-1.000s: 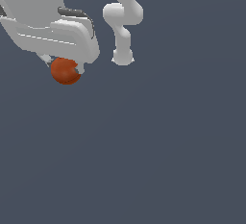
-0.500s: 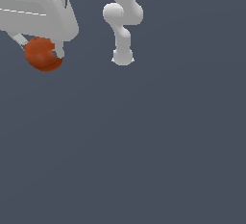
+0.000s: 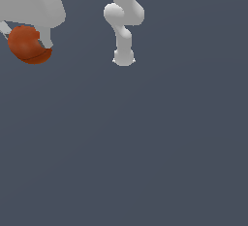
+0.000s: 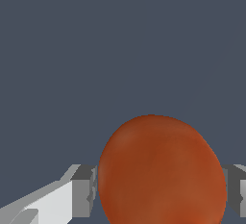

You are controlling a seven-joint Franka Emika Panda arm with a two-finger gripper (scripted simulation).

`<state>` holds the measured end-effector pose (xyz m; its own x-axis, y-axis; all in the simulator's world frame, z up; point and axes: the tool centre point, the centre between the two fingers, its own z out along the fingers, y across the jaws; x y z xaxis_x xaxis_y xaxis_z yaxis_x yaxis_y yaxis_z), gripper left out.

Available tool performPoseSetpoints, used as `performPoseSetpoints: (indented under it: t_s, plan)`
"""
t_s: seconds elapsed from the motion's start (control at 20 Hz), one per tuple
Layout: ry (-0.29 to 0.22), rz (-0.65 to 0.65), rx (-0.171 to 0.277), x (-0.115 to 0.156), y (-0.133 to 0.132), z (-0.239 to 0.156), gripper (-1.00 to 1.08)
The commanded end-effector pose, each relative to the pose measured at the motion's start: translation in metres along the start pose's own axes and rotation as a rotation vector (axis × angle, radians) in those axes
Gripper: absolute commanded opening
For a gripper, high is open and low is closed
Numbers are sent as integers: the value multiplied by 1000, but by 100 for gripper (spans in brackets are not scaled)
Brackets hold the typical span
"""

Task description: Pick up the object and move it to a goal position.

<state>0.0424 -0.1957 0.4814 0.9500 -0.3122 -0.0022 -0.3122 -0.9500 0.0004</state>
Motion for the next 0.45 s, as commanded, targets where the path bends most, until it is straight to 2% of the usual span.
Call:
performPoseSetpoints:
  t_s: [0.0,0.4]
  plan:
    - [2,0,0,1,2,-5,-100]
    - [2,0,0,3,3,-8,-100]
